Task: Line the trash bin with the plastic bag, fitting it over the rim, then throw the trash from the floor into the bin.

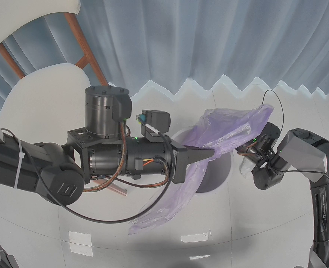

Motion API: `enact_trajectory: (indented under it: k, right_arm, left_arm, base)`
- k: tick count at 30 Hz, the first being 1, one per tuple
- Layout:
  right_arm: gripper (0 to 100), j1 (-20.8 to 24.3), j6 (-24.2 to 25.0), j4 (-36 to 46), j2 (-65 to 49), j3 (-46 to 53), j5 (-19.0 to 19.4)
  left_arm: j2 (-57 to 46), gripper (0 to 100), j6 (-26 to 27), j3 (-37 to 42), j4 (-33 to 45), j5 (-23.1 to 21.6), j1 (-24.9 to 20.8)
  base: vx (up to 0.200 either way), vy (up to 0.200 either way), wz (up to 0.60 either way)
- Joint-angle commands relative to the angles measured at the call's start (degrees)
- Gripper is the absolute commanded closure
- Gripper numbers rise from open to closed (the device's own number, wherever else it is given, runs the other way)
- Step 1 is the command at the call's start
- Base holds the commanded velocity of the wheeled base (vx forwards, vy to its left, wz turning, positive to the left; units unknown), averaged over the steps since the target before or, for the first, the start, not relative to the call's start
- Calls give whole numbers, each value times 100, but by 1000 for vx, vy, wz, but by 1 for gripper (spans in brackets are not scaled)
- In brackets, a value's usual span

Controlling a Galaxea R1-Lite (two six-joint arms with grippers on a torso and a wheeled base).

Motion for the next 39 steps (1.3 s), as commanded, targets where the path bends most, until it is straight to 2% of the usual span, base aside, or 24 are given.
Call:
enact_trajectory:
  k: [1, 6, 10, 11, 13, 14, 15, 17, 19, 21, 24, 25, 27, 28, 30, 33, 37, 38, 39]
  right_arm:
    - [100, 537, -376, -100, -800, 2251, 731]
    - [100, 537, -429, -100, -879, 2682, 783]
    - [100, 449, -420, -100, -835, 2744, 616]
    - [100, 353, -376, -100, -888, 2717, 476]
    - [100, -113, -121, -82, -1257, 2708, 71]
    - [100, -113, -121, -82, -1257, 2708, 71]
    - [100, -368, 187, -38, -1635, 2849, -16]
    - [100, -658, 626, 50, -2215, 3280, -34]
    - [100, -799, 811, 120, -2549, 3596, -34]
    - [100, -948, 863, 296, -3067, 4290, -43]
    - [100, -966, 846, 375, -3481, 5538, -52]
    - [100, -931, 837, 357, -3498, 5820, -52]
    - [100, -526, 705, 217, -3472, 6813, -52]
    - [100, -377, 696, 173, -3428, 6954, -52]
    - [100, 54, 758, 146, -3296, 6945, -69]
    - [100, 370, 793, 23, -3076, 6918, -69]
    - [100, 1109, 793, -82, -2637, 6778, -69]
    - [100, 1135, 793, -82, -2628, 6769, -69]
    - [100, 1548, 828, -82, -2461, 6637, -69]
  left_arm:
    - [175, 100, -115, -207, -135, -8, 126]
    - [483, 100, -186, -568, -294, -8, 223]
    - [975, 100, -195, -1042, -302, 10, 196]
    - [1063, 100, -195, -1165, -302, 10, 188]
    - [1177, 100, -221, -1429, -294, 27, 170]
    - [1177, 100, -221, -1429, -294, 27, 170]
    - [1177, 100, -344, -1534, -285, 71, 144]
    - [1134, 100, -722, -1578, -302, 159, 82]
    - [1125, 100, -898, -1640, -302, 238, 29]
    - [1177, 100, -994, -1816, -294, 432, -32]
    - [1380, 100, -994, -2167, -294, 484, -14]
    - [1415, 100, -994, -2229, -294, 484, -6]
    - [1511, 100, -994, -2448, -250, 563, -23]
    - [1511, 100, -994, -2457, -241, 607, -23]
    - [1564, 100, -994, -2484, -232, 757, -50]
    - [1696, 100, -994, -2545, -258, 1038, -129]
    - [1819, 100, -1003, -2677, -276, 1152, -129]
    - [1819, 100, -1003, -2677, -276, 1152, -129]
    - [1828, 100, -1003, -2677, -276, 1152, -111]
  base:
    - [0, 0, 0]
    - [0, 0, 0]
    - [0, 0, 0]
    - [0, 0, 0]
    - [0, 0, 0]
    - [0, 0, 0]
    - [0, 0, 0]
    - [0, 0, 0]
    - [0, 0, 0]
    - [0, 0, 0]
    - [0, 0, 0]
    - [0, 0, 0]
    - [0, 0, 0]
    - [0, 0, 0]
    - [0, 0, 0]
    - [0, 0, 0]
    - [0, 0, 0]
    - [0, 0, 0]
    - [0, 0, 0]
